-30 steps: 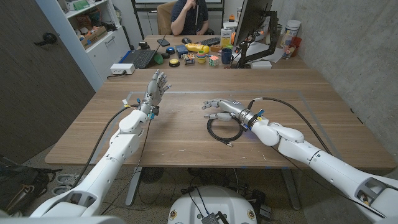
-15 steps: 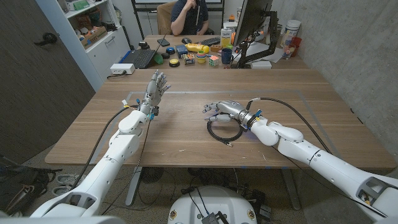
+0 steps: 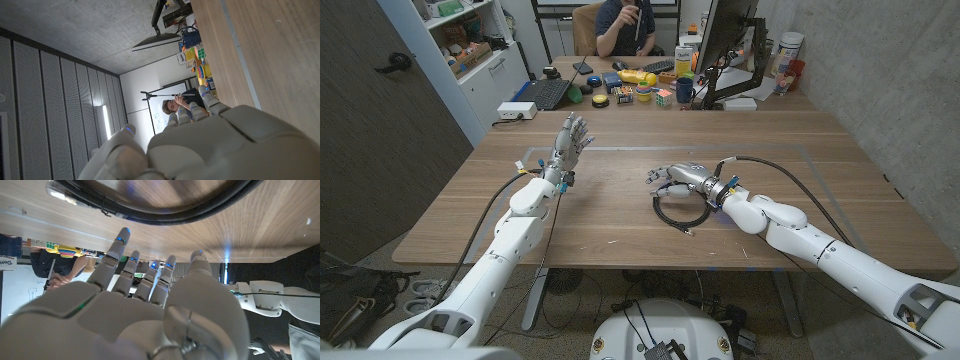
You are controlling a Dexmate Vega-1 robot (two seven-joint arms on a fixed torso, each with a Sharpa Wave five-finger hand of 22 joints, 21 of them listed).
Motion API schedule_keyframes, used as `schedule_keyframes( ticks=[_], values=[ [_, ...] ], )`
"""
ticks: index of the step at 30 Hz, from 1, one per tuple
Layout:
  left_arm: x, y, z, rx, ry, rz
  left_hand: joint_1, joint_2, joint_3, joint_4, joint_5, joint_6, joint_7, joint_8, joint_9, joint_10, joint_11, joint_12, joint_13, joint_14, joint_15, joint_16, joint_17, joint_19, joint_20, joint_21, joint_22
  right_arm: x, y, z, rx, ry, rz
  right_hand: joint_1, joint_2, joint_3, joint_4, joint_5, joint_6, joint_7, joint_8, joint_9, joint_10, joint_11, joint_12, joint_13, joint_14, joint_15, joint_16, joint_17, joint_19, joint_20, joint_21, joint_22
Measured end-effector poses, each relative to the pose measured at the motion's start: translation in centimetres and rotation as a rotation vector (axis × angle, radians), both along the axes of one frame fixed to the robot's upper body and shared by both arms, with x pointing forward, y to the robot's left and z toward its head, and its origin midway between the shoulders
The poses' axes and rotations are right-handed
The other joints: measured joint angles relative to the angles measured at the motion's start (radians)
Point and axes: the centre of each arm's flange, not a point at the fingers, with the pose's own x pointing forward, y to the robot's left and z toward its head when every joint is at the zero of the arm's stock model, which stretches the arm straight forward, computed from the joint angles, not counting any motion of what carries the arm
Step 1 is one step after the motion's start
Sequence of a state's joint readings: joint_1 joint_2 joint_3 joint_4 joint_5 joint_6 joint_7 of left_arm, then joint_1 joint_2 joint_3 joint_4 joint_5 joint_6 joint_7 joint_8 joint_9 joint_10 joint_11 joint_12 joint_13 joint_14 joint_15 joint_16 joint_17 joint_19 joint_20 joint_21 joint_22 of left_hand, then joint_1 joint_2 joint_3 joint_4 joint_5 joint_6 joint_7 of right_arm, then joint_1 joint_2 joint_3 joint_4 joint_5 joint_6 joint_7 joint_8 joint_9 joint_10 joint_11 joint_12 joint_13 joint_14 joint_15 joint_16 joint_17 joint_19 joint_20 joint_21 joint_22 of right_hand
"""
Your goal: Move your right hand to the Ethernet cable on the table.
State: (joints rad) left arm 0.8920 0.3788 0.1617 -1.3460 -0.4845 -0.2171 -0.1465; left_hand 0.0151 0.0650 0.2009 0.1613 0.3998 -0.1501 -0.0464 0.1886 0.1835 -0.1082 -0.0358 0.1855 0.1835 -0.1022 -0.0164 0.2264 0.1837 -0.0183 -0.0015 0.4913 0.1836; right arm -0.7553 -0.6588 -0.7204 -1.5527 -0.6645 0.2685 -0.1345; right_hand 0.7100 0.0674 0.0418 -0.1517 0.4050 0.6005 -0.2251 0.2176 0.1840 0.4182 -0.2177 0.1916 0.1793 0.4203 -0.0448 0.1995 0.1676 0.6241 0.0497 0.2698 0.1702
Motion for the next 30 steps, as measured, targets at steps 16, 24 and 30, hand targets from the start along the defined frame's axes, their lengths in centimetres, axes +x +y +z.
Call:
schedule_keyframes(
  ticks=[16,24,30],
  values=[
    [-0.08,0.13,-0.02,0.003,-0.001,-0.006,0.0,0.0,-0.004,0.004,0.0,0.0,0.0,0.0,0.0,0.0,0.0,0.0,0.0,0.0,0.0,0.0,0.0,0.0,0.0,-0.008,0.0,-0.2,0.28,0.04,0.003,0.007,-0.005,0.016,0.002,0.0,0.0,0.0,0.005,0.005,0.0,0.0,0.013,-0.002,0.0,0.0,0.013,-0.002,-0.004,0.0,0.013,-0.012,-0.004,0.0],
    [-0.08,0.13,-0.05,0.004,0.0,-0.012,0.0,0.0,-0.007,0.001,0.004,0.0,0.0,0.0,0.0,0.0,0.0,0.0,0.0,0.0,0.0,0.0,0.0,0.0,0.0,-0.008,0.0,-0.35,0.38,0.0,0.007,0.01,-0.006,0.02,0.006,0.0,0.0,0.0,0.011,0.0,0.0,0.0,0.013,-0.002,0.0,0.0,0.018,0.0,-0.003,0.0,0.013,-0.012,-0.007,0.0],
    [-0.05,0.17,-0.11,0.005,0.001,-0.014,0.0,0.0,-0.007,0.001,0.004,0.0,0.0,0.0,0.0,0.0,0.0,0.0,0.0,0.0,0.0,0.0,0.0,0.004,-0.004,-0.008,0.0,-0.4,0.41,0.05,0.009,0.011,-0.006,0.02,0.006,0.004,0.004,0.0,0.011,0.0,0.0,0.0,0.013,-0.002,0.0,0.0,0.021,0.004,-0.003,0.0,0.018,-0.018,-0.007,0.0]
  ],
)
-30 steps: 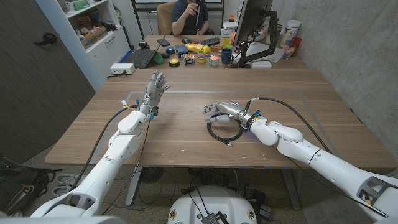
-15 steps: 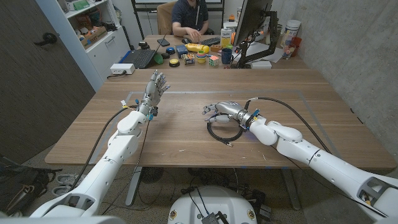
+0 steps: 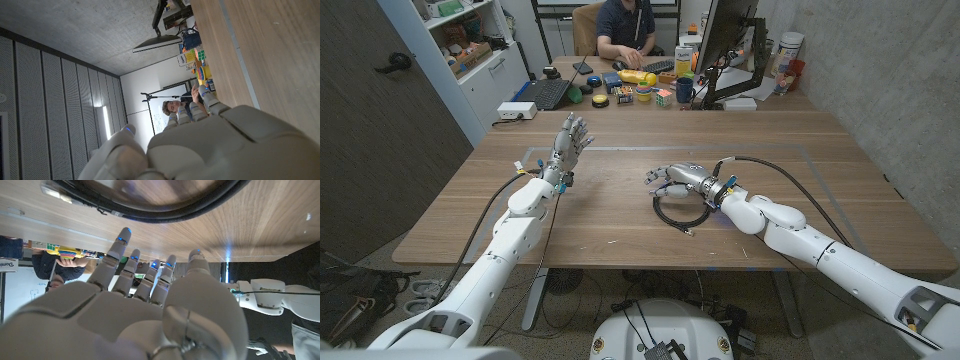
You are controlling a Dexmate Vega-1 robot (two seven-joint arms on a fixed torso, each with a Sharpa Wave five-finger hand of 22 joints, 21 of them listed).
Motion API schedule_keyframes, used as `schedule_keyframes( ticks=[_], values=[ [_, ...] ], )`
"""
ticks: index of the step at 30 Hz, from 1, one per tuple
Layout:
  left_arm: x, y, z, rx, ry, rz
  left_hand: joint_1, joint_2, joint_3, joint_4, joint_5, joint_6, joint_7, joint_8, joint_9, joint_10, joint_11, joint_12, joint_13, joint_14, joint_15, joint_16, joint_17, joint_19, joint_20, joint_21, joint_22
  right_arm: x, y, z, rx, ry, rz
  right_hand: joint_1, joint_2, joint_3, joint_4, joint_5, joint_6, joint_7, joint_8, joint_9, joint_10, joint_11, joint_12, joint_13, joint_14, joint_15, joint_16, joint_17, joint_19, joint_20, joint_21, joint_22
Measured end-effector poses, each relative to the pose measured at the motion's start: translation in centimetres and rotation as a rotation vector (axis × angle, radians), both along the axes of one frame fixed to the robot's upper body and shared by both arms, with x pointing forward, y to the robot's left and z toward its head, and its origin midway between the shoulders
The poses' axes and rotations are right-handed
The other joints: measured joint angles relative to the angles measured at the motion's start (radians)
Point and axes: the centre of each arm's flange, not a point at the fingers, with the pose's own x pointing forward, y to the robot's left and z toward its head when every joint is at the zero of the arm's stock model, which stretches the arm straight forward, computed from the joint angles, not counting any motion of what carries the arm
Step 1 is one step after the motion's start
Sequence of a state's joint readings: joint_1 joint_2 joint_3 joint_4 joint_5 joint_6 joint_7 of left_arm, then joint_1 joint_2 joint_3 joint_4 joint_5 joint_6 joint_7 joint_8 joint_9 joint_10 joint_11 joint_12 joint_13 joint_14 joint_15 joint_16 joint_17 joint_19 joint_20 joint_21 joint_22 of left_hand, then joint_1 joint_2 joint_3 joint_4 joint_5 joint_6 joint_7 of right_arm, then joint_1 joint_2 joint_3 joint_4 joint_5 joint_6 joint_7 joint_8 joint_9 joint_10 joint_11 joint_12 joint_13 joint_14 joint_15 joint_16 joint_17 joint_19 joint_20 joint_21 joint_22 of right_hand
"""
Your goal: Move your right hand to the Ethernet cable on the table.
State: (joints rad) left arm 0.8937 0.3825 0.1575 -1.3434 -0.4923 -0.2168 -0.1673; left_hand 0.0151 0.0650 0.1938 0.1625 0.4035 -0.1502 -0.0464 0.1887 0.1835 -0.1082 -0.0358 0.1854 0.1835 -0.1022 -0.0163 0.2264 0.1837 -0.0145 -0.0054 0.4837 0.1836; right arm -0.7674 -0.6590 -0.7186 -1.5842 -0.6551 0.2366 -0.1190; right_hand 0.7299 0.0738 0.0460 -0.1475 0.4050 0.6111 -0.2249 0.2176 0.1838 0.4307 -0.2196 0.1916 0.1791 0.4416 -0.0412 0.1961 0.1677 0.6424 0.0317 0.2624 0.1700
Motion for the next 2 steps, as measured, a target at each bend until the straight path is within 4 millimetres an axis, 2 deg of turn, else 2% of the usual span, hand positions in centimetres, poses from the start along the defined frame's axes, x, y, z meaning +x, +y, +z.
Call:
schedule_keyframes(
  ticks=[2],
  values=[
    [0.02,0.02,0.01,0.0,0.0,0.0,0.0,0.0,0.0,0.0,0.0,0.0,0.0,0.0,0.0,0.0,0.0,0.0,0.0,0.0,0.0,0.0,0.0,0.0,0.0,0.0,0.0,0.0,0.0,0.02,0.001,0.0,0.0,0.0,0.0,0.0,0.0,0.0,0.0,0.0,0.0,0.0,0.0,0.0,0.0,0.0,0.005,-0.005,0.0,0.0,0.0,0.0,0.0,0.0]
  ],
)
